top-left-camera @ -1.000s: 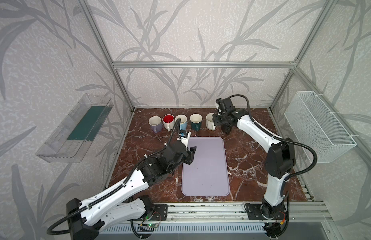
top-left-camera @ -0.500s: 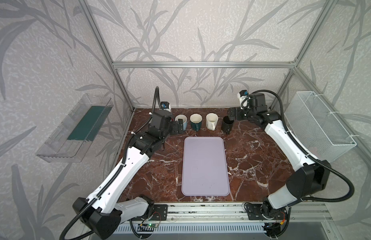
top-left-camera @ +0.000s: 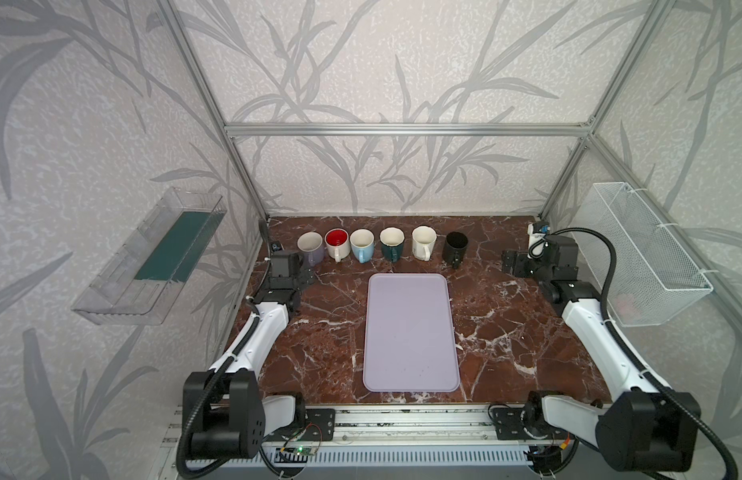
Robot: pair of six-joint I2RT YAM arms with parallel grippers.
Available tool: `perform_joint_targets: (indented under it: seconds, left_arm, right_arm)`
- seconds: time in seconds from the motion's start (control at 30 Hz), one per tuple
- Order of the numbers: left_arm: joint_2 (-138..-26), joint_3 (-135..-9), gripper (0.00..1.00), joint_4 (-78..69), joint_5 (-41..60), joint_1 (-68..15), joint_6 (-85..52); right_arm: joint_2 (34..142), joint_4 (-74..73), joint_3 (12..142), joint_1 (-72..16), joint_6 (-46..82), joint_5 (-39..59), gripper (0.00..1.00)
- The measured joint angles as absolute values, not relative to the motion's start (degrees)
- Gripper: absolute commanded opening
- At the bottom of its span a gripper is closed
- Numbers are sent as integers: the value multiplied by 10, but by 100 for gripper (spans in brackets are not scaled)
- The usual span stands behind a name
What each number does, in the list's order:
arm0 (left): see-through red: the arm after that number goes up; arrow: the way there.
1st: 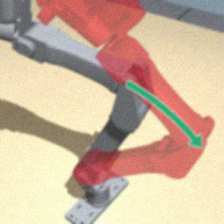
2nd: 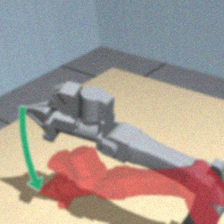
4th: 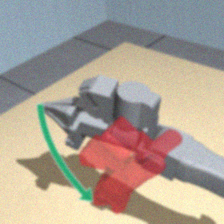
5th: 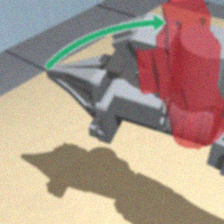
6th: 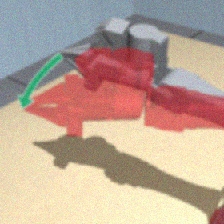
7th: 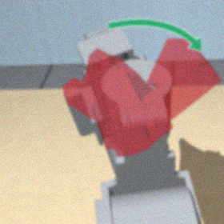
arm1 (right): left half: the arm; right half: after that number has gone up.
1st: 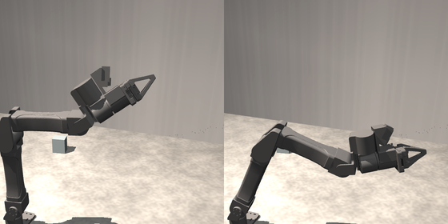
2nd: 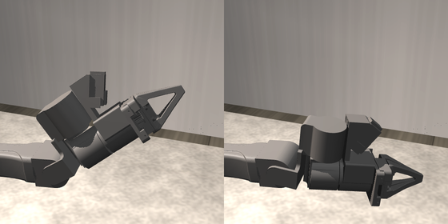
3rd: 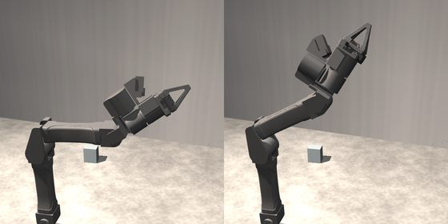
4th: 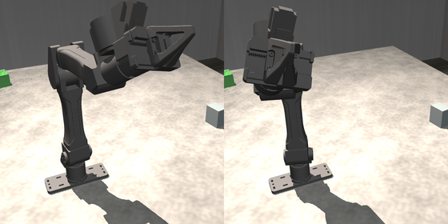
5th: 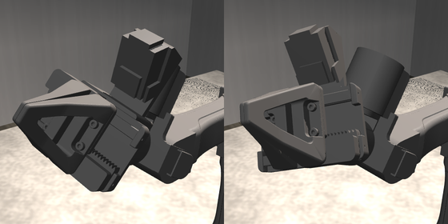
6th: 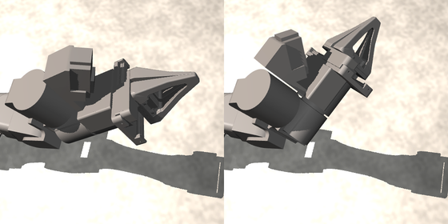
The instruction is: Turn the mug right side up
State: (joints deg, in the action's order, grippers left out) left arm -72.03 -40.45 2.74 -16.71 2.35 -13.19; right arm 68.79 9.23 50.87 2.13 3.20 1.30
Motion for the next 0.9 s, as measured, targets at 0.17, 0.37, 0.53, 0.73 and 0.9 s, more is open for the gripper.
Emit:
perform_joint_targets:
  seconds: [0.17, 0.37, 0.53, 0.73, 0.9]
  left_arm:
    - [-737, -276, 99, -150, -153, 65, -133]
    - [-785, -235, 99, -303, -140, 82, -137]
    - [-813, -227, 99, -371, -126, 84, -137]
    - [-815, -212, 99, -436, -90, 84, -130]
    - [-815, -179, 99, -487, -68, 84, -124]
  right_arm:
    - [731, -7, 450, 36, 27, 16, 99]
    - [780, -122, 380, 38, 29, 25, 99]
    - [814, -169, 373, 40, 30, 53, 99]
    - [809, -239, 331, 40, 30, 92, 99]
    - [812, -314, 257, 40, 29, 102, 99]
